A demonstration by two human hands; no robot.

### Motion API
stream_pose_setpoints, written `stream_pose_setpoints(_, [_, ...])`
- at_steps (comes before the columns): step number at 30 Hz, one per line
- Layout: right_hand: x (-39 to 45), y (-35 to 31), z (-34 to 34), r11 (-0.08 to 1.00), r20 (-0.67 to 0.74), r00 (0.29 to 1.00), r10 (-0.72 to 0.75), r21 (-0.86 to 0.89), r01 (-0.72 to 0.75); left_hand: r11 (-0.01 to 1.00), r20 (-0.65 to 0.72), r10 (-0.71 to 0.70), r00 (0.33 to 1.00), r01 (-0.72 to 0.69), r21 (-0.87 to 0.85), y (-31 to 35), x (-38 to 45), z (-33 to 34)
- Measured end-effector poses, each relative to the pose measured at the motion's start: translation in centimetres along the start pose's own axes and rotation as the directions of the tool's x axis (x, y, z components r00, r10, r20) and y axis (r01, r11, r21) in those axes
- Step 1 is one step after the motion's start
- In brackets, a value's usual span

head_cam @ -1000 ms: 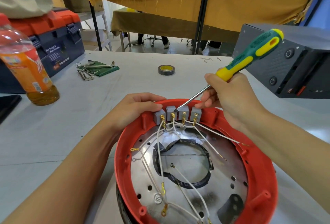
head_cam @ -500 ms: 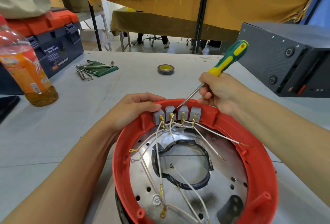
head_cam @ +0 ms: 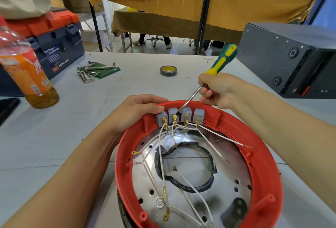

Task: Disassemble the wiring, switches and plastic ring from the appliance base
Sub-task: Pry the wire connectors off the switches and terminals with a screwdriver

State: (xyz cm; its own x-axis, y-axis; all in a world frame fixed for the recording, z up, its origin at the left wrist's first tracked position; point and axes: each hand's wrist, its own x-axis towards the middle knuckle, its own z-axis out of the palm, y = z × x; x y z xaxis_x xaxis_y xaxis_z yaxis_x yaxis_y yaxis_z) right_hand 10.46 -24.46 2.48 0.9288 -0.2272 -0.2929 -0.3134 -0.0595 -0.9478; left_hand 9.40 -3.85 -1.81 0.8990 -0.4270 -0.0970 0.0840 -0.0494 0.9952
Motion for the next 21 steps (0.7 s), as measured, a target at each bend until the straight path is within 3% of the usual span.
stream_pose_setpoints(12, [-0.8, 1.1, -0.4, 0.981, -0.024, 0.986, -0.163, 0.107, 0.165, 1.000, -0.005, -0.005, 1.000, 0.005, 0.009, 0.1, -0.1, 0.1])
stream_pose_setpoints(21, [0.2, 0.3, 0.2, 0.998, -0.015, 0.998, -0.067, -0.006, 0.067, 0.999, 0.005, -0.002, 1.000, 0.002, 0.036, 0.3, -0.1, 0.0])
